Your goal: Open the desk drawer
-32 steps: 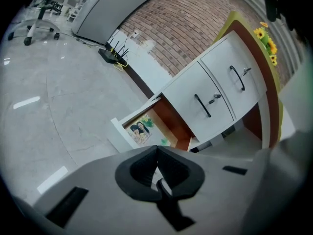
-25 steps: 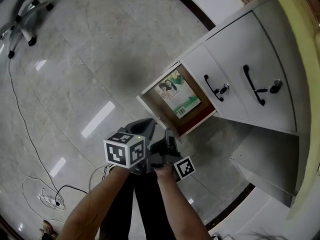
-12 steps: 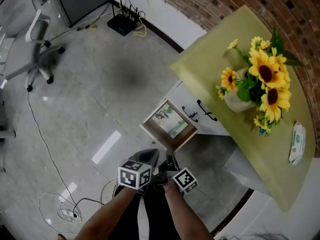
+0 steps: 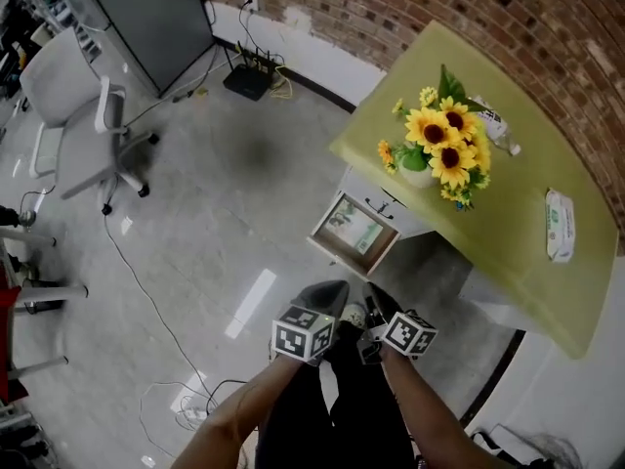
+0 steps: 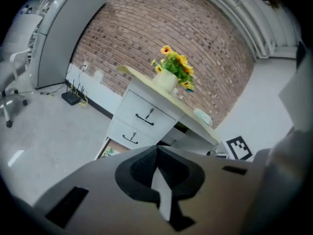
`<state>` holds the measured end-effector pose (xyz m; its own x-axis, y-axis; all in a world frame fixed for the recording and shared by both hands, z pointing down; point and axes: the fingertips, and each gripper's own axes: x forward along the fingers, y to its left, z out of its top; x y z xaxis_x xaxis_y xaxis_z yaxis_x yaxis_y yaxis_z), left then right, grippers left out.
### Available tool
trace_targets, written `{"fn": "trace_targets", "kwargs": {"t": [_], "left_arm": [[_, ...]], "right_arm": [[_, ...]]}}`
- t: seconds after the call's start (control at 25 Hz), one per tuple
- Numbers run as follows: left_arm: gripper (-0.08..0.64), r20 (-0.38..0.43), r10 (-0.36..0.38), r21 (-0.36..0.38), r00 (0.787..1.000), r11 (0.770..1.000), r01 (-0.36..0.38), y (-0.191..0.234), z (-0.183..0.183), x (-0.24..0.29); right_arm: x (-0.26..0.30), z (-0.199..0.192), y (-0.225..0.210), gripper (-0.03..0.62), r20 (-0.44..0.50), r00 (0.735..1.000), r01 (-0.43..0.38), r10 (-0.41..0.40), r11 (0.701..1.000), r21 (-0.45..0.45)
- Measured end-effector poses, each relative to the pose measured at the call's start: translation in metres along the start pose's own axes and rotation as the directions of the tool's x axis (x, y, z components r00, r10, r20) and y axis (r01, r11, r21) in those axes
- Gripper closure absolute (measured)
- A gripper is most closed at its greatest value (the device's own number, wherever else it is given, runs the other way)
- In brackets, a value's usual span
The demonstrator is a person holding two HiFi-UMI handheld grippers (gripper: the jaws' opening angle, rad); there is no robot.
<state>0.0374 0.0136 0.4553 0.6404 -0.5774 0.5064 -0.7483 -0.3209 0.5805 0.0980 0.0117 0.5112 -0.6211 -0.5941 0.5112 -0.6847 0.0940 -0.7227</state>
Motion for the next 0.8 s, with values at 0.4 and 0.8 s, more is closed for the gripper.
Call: {"fn": "trace_targets", "kwargs": {"t": [0.4, 0.8], "left_arm": [[0.551, -0.043, -0.025, 0.190, 0.999, 0.981, 0.033, -0.082, 0.017, -0.042], [0.551, -0.028, -0.025, 0.288, 0.999, 0.957, 0.032, -0.116, 0.038, -0.049]], "right_arm": [[-0.080, 0.036, 0.079, 0.574, 0.014, 0.999, 0.046, -0.044, 0.913, -0.406], [-0.111, 0.070, 0.092, 0.574, 0.120, 0.991, 0.105, -0.067, 0.933, -0.344]]}}
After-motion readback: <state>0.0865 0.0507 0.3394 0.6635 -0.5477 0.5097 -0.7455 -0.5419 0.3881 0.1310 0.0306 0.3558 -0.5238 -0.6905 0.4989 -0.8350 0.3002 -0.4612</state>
